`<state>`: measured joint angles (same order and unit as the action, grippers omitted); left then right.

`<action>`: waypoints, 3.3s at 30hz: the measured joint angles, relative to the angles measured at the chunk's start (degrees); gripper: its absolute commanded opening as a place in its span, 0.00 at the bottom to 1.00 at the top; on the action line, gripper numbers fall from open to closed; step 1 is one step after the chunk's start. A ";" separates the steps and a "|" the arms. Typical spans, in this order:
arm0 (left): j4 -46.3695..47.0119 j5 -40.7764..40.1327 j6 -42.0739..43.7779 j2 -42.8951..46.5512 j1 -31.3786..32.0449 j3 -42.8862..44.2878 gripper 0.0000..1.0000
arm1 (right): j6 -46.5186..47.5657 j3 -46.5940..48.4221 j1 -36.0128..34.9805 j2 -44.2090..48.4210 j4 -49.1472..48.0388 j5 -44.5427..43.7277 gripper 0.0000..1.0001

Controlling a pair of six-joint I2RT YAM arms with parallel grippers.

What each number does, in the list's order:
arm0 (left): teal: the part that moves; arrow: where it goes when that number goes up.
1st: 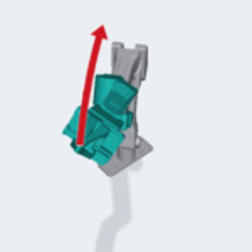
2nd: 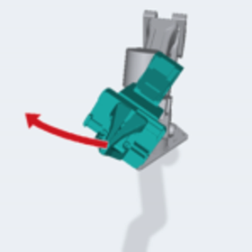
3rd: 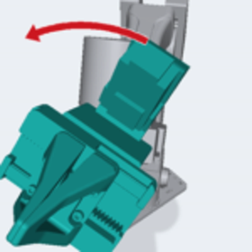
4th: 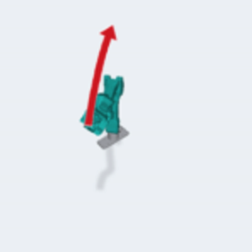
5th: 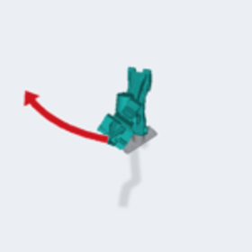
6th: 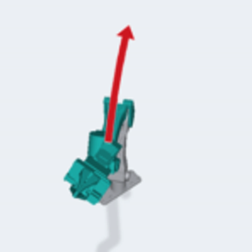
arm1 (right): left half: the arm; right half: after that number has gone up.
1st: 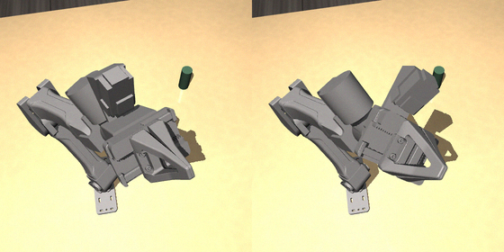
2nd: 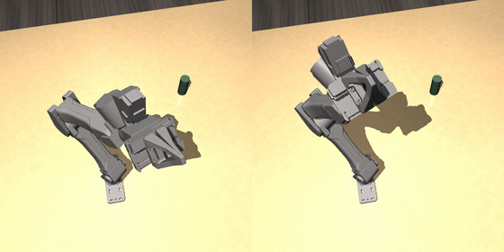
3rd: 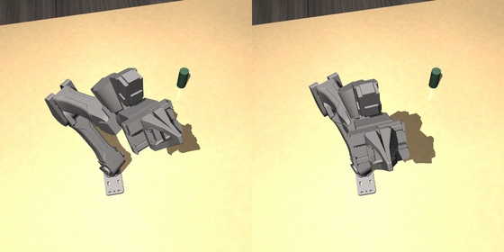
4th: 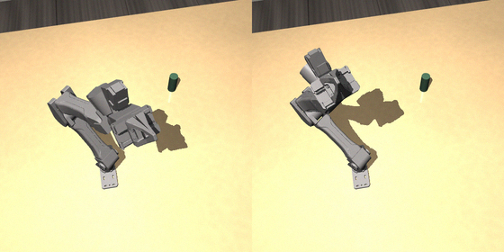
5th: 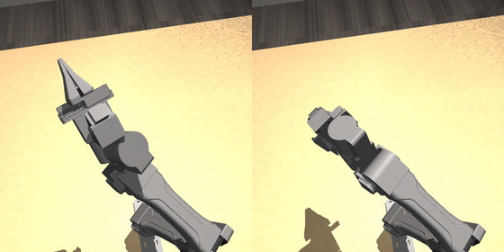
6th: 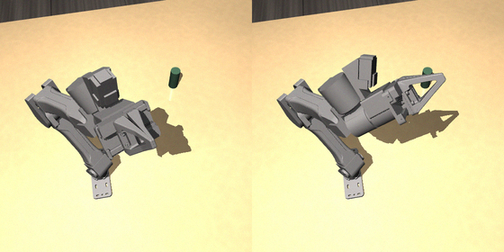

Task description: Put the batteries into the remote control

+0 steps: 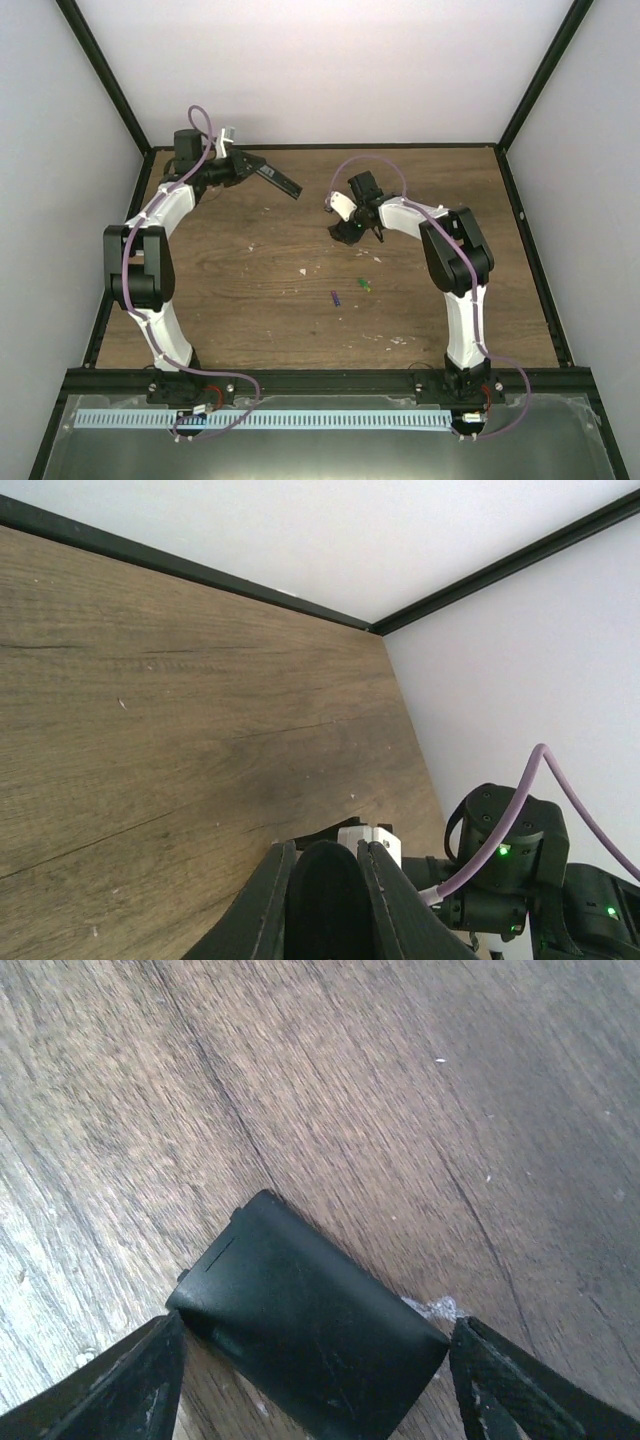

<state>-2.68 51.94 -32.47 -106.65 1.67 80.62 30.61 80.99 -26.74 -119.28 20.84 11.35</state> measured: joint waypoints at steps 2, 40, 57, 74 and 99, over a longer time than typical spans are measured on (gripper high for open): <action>-0.09 0.00 0.09 0.00 -0.15 0.17 0.00 | 0.07 0.13 0.00 -0.35 -0.24 0.61 0.68; 0.17 1.11 0.74 0.00 -1.77 -0.15 0.00 | -5.40 -13.75 0.50 12.83 6.64 8.61 0.58; 12.00 3.30 -5.05 11.80 2.03 -25.97 0.00 | -23.87 -27.08 -9.25 33.11 12.59 -0.87 0.46; 17.03 1.01 -12.20 42.01 6.14 -50.49 0.00 | -42.95 -27.26 -14.27 34.67 14.95 -12.46 0.51; 13.79 -0.66 -15.04 48.15 7.28 -53.55 0.00 | -34.71 -25.88 -12.74 24.57 12.39 -14.21 0.47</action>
<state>11.11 51.29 -47.51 -58.50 8.95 27.07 -4.10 55.11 -39.48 -94.72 33.23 -2.85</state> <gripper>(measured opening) 0.158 0.490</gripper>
